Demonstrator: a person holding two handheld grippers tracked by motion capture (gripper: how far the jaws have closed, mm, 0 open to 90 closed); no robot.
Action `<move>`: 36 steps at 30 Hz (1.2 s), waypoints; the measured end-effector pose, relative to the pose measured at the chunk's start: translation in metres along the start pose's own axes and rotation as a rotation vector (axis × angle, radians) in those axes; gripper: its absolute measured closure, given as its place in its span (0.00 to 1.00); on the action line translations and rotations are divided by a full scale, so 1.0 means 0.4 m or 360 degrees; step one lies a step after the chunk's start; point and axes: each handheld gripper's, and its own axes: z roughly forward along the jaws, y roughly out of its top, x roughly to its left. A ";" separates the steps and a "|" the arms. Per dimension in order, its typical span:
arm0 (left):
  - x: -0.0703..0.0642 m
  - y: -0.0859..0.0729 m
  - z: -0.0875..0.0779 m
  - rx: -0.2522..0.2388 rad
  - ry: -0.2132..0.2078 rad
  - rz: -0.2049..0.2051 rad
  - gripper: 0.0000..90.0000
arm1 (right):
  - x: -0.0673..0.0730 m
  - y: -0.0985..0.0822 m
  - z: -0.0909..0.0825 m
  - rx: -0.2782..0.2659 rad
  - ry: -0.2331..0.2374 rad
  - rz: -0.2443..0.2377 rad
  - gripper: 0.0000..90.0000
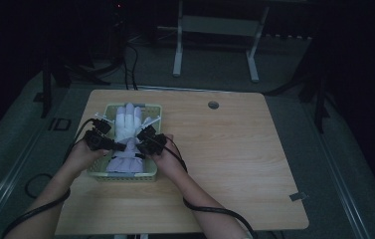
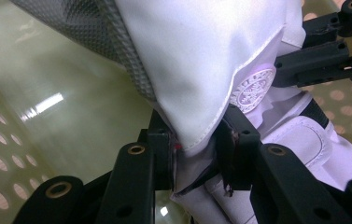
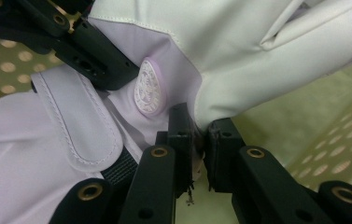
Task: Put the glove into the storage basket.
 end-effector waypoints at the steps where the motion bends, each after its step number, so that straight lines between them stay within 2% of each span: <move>1: 0.001 -0.001 0.002 0.0003 0.0003 -0.0005 0.77 | 0.002 0.001 0.002 0.0014 -0.0006 0.0003 0.91; 4: 0.000 0.001 0.013 0.0035 0.0055 -0.0017 0.73 | 0.009 0.003 0.010 0.0033 -0.0048 -0.0034 0.89; 5: -0.002 0.002 0.017 0.0048 0.0089 -0.0024 0.70 | 0.011 0.003 0.012 0.0038 -0.0059 -0.0033 0.88; 6: -0.005 0.002 0.025 0.0074 0.0156 -0.0008 0.66 | 0.011 0.003 0.012 0.0037 -0.0061 -0.0034 0.86; 8: -0.013 0.007 0.041 0.0138 0.0223 0.0014 0.61 | 0.006 0.003 0.008 0.0014 -0.0027 -0.0020 0.79; 10: -0.024 0.014 0.048 0.0149 0.0262 0.0034 0.58 | -0.004 0.005 0.001 0.0015 -0.0021 -0.0016 0.77; 12: -0.029 0.018 0.056 0.0169 0.0298 0.0028 0.56 | -0.018 0.002 -0.003 0.0019 0.0000 -0.0001 0.75; 14: -0.034 0.019 0.061 0.0186 0.0342 0.0046 0.55 | -0.032 -0.003 -0.009 0.0021 0.0017 0.0008 0.69; 15: -0.037 0.020 0.062 0.0189 0.0356 0.0048 0.54 | -0.038 -0.006 -0.015 0.0006 0.0024 0.0015 0.67; 18: -0.044 0.021 0.065 0.0179 0.0428 0.0071 0.47 | -0.059 -0.012 -0.034 -0.0092 0.0128 0.0028 0.54; 21: -0.052 0.020 0.060 0.0131 0.0485 0.0102 0.36 | -0.073 -0.018 -0.049 -0.0129 0.0171 0.0035 0.46; 22: -0.053 0.018 0.056 0.0113 0.0492 0.0118 0.29 | -0.079 -0.020 -0.055 -0.0138 0.0203 0.0052 0.43; 24: -0.055 0.015 0.046 0.0060 0.0502 0.0121 0.24 | -0.085 -0.024 -0.067 -0.0185 0.0222 0.0059 0.37; 26: -0.058 0.011 0.036 -0.0019 0.0542 0.0158 0.16 | -0.092 -0.029 -0.074 -0.0215 0.0268 0.0035 0.26; 28: -0.062 0.005 0.022 -0.0083 0.0532 0.0170 0.15 | -0.098 -0.033 -0.081 -0.0236 0.0267 0.0028 0.25; 30: -0.066 -0.001 0.009 -0.0147 0.0506 0.0164 0.10 | -0.105 -0.037 -0.086 -0.0257 0.0290 0.0022 0.16; 32: -0.071 -0.005 -0.002 -0.0181 0.0472 0.0143 0.05 | -0.112 -0.041 -0.090 -0.0252 0.0298 0.0006 0.16; 36: -0.082 -0.010 -0.020 -0.0221 0.0438 0.0145 0.04 | -0.118 -0.049 -0.098 -0.0272 0.0324 -0.0004 0.16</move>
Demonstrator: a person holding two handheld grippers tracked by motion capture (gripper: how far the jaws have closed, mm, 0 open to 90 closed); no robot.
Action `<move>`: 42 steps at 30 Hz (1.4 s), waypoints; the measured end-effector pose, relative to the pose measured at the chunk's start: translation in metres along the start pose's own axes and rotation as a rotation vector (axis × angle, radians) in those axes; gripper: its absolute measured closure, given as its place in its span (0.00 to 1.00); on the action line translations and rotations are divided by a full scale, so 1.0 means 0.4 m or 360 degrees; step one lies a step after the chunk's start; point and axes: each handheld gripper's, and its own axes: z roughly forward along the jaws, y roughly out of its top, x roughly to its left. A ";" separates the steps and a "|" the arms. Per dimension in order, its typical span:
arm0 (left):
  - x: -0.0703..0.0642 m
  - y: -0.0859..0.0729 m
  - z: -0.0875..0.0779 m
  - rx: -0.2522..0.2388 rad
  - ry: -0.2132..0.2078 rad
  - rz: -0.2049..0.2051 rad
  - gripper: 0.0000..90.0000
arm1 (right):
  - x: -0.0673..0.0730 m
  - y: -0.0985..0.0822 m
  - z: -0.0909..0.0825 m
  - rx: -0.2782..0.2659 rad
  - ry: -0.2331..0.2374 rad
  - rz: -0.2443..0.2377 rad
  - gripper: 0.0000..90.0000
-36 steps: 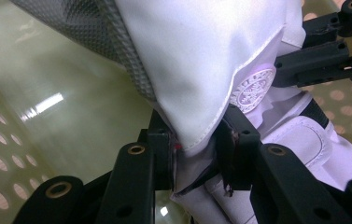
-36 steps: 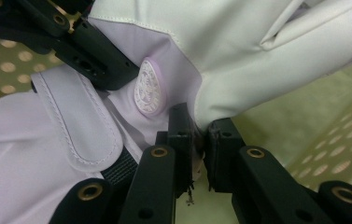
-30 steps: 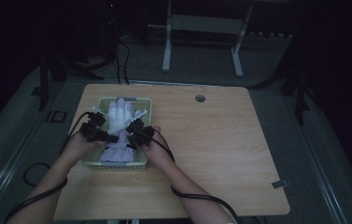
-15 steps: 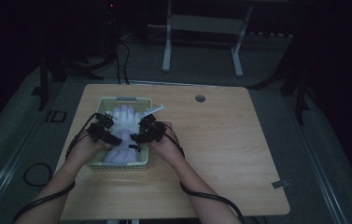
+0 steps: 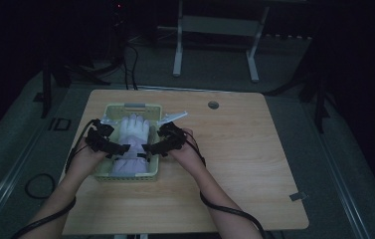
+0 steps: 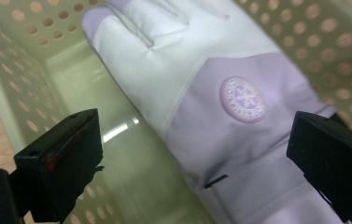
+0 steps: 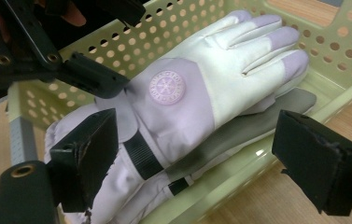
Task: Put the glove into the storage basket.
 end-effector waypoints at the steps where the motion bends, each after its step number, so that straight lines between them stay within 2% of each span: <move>1: -0.005 -0.001 -0.006 -0.0024 -0.0010 0.0001 0.04 | 0.000 -0.001 -0.001 0.0000 0.0005 -0.0004 0.16; 4: -0.020 -0.003 -0.018 -0.0058 -0.0039 0.0006 0.04 | 0.001 -0.007 -0.007 0.0006 -0.0001 -0.0041 0.16; 9: -0.042 -0.002 -0.031 -0.0071 -0.0040 0.0036 0.04 | -0.003 -0.011 -0.021 0.0000 -0.0003 -0.0057 0.16; 17: -0.090 0.006 -0.054 -0.0191 -0.0133 0.0022 0.04 | -0.011 -0.021 -0.057 -0.0010 -0.0005 -0.0096 0.16; 19: -0.105 0.010 -0.058 -0.0219 -0.0174 -0.0013 0.04 | -0.016 -0.026 -0.072 -0.0005 -0.0020 -0.0109 0.16; 21: -0.122 0.010 -0.063 -0.0299 -0.0213 -0.0055 0.02 | -0.023 -0.034 -0.087 0.0000 -0.0034 -0.0113 0.16; 24: -0.142 0.012 -0.065 -0.0349 -0.0244 -0.0055 0.02 | -0.038 -0.049 -0.113 -0.0001 -0.0048 -0.0107 0.16; 27: -0.166 0.018 -0.059 -0.0349 -0.0270 -0.0034 0.02 | -0.053 -0.066 -0.144 -0.0012 -0.0065 -0.0098 0.16; 32: -0.229 0.028 -0.052 -0.0402 -0.0339 0.0046 0.02 | -0.074 -0.098 -0.188 -0.0024 -0.0081 -0.0093 0.16; 35: -0.269 0.034 -0.045 -0.0400 -0.0356 0.0105 0.02 | -0.087 -0.119 -0.209 -0.0015 -0.0092 -0.0103 0.16; 38: -0.304 0.039 -0.039 -0.0427 -0.0344 0.0140 0.02 | -0.101 -0.141 -0.230 -0.0011 -0.0098 -0.0091 0.16; 42: -0.347 0.045 -0.020 -0.0404 -0.0393 0.0178 0.02 | -0.119 -0.172 -0.256 -0.0016 -0.0112 -0.0069 0.16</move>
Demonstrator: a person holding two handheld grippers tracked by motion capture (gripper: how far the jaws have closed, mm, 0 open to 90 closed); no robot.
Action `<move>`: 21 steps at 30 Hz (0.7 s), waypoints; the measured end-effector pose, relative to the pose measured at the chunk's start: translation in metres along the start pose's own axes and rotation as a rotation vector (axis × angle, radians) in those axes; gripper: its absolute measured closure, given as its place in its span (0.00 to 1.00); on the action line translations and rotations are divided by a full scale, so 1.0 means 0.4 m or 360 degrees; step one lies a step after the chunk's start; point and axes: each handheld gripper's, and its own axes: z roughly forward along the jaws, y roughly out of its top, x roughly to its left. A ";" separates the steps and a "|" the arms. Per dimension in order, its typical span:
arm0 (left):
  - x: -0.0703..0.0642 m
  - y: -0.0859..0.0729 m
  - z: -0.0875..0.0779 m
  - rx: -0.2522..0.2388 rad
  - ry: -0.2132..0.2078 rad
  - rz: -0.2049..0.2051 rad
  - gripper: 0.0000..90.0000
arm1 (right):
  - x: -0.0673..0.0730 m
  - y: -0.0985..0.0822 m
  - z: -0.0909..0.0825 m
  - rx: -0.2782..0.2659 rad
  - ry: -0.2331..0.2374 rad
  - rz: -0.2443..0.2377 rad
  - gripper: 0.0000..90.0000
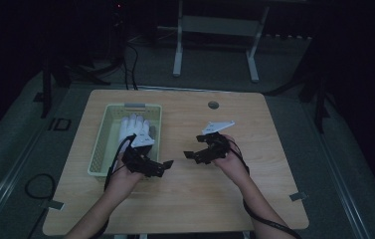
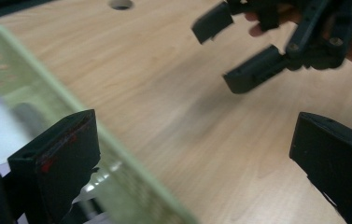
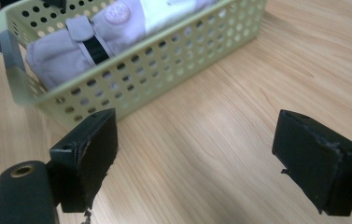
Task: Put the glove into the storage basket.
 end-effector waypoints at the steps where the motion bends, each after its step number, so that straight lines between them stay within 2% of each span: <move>1: -0.008 0.000 0.008 0.0000 -0.0019 0.0007 0.02 | -0.004 -0.009 -0.005 0.0002 -0.0006 0.0009 0.16; 4: -0.031 -0.001 0.036 0.0017 -0.0074 0.0015 0.02 | -0.015 -0.034 -0.020 0.0010 -0.0021 0.0020 0.16; 5: -0.031 -0.001 0.036 0.0017 -0.0074 0.0015 0.02 | -0.017 -0.043 -0.024 0.0017 -0.0026 0.0018 0.16; 6: -0.047 -0.003 0.054 0.0041 -0.0118 0.0031 0.02 | -0.020 -0.051 -0.029 0.0023 -0.0027 0.0019 0.16; 7: -0.055 -0.005 0.062 0.0044 -0.0134 0.0039 0.02 | -0.022 -0.060 -0.034 0.0023 -0.0029 0.0022 0.16; 10: -0.062 -0.006 0.070 0.0047 -0.0141 0.0049 0.02 | -0.030 -0.079 -0.042 0.0021 -0.0032 0.0031 0.16; 11: -0.080 -0.008 0.087 0.0057 -0.0177 0.0062 0.02 | -0.030 -0.079 -0.042 0.0021 -0.0032 0.0031 0.16; 12: -0.088 -0.010 0.093 0.0058 -0.0193 0.0069 0.02 | -0.038 -0.102 -0.049 0.0025 -0.0034 0.0046 0.16; 17: -0.127 -0.016 0.122 0.0088 -0.0235 0.0135 0.02 | -0.047 -0.150 -0.064 0.0035 -0.0030 0.0054 0.16; 21: -0.154 -0.033 0.155 0.0114 -0.0315 0.0169 0.02 | -0.051 -0.199 -0.076 0.0046 -0.0035 0.0042 0.15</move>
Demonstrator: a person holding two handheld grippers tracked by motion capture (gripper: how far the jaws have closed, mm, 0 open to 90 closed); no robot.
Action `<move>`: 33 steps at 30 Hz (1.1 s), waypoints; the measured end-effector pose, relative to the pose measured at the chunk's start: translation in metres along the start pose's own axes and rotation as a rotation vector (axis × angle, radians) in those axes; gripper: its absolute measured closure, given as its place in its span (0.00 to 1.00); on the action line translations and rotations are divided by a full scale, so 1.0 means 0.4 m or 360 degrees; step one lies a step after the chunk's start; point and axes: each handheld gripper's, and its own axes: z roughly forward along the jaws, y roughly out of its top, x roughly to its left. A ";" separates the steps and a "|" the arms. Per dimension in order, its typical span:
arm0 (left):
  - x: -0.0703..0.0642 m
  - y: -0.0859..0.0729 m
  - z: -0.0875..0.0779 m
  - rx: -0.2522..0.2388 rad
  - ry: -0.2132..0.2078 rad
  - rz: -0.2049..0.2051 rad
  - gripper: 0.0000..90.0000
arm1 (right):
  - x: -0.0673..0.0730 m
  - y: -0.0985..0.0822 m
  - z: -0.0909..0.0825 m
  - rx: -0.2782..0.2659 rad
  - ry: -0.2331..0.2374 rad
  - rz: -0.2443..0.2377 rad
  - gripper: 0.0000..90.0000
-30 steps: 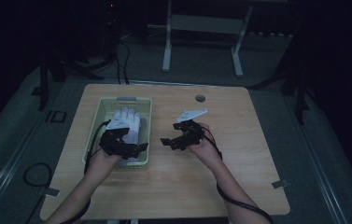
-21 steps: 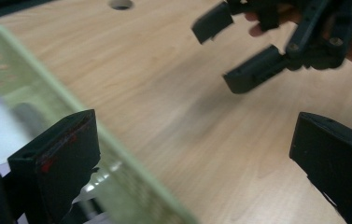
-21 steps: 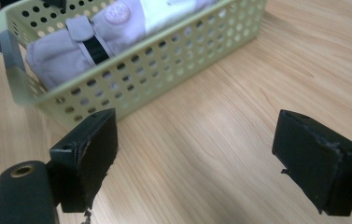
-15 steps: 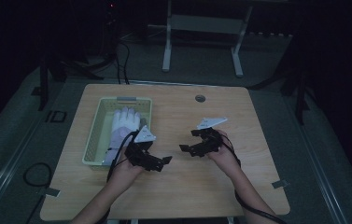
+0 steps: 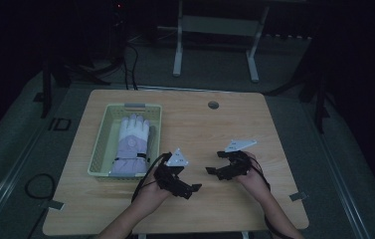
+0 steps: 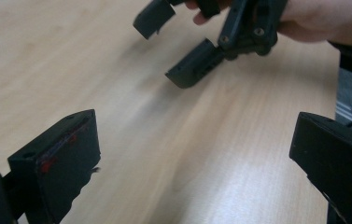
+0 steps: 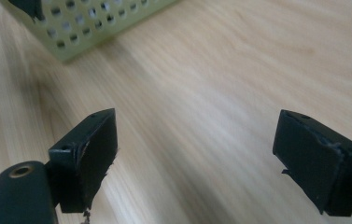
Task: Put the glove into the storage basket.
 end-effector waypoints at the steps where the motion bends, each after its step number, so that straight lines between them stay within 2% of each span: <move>1: -0.005 -0.004 0.010 0.0013 -0.0007 0.0010 0.02 | -0.003 -0.017 -0.004 0.0027 -0.0025 0.0016 0.15; 2: -0.010 -0.009 0.020 0.0026 -0.0020 0.0017 0.02 | -0.005 -0.028 -0.007 0.0044 -0.0046 0.0017 0.15; 6: -0.028 -0.023 0.054 0.0057 -0.0054 0.0043 0.02 | -0.015 -0.065 -0.022 0.0054 -0.0046 0.0043 0.15; 10: -0.036 -0.034 0.082 0.0072 -0.0093 0.0036 0.02 | -0.023 -0.095 -0.040 0.0016 -0.0056 0.0052 0.15; 13: -0.043 -0.042 0.102 0.0083 -0.0096 0.0054 0.02 | -0.029 -0.114 -0.052 0.0018 -0.0115 0.0036 0.15; 16: -0.049 -0.052 0.123 0.0090 -0.0107 0.0051 0.02 | -0.037 -0.129 -0.069 -0.0015 -0.0130 0.0064 0.15; 19: -0.054 -0.062 0.141 0.0064 -0.0103 0.0056 0.02 | -0.040 -0.142 -0.081 -0.0011 -0.0136 0.0071 0.15; 22: -0.052 -0.068 0.156 0.0046 -0.0142 0.0030 0.02 | -0.043 -0.156 -0.084 0.0012 -0.0131 0.0080 0.15; 24: -0.051 -0.070 0.160 0.0049 -0.0141 0.0041 0.02 | -0.044 -0.166 -0.085 0.0002 -0.0138 0.0096 0.15; 27: -0.057 -0.076 0.168 0.0051 -0.0114 0.0070 0.02 | -0.040 -0.175 -0.089 -0.0003 -0.0158 0.0077 0.15; 29: -0.058 -0.077 0.168 0.0043 -0.0115 0.0070 0.02 | -0.038 -0.180 -0.096 -0.0033 -0.0163 0.0085 0.15; 30: -0.059 -0.079 0.165 0.0014 -0.0120 0.0055 0.02 | -0.039 -0.183 -0.100 -0.0044 -0.0166 0.0092 0.15; 33: -0.055 -0.078 0.160 0.0025 -0.0132 0.0047 0.02 | -0.040 -0.193 -0.116 -0.0094 -0.0188 0.0098 0.15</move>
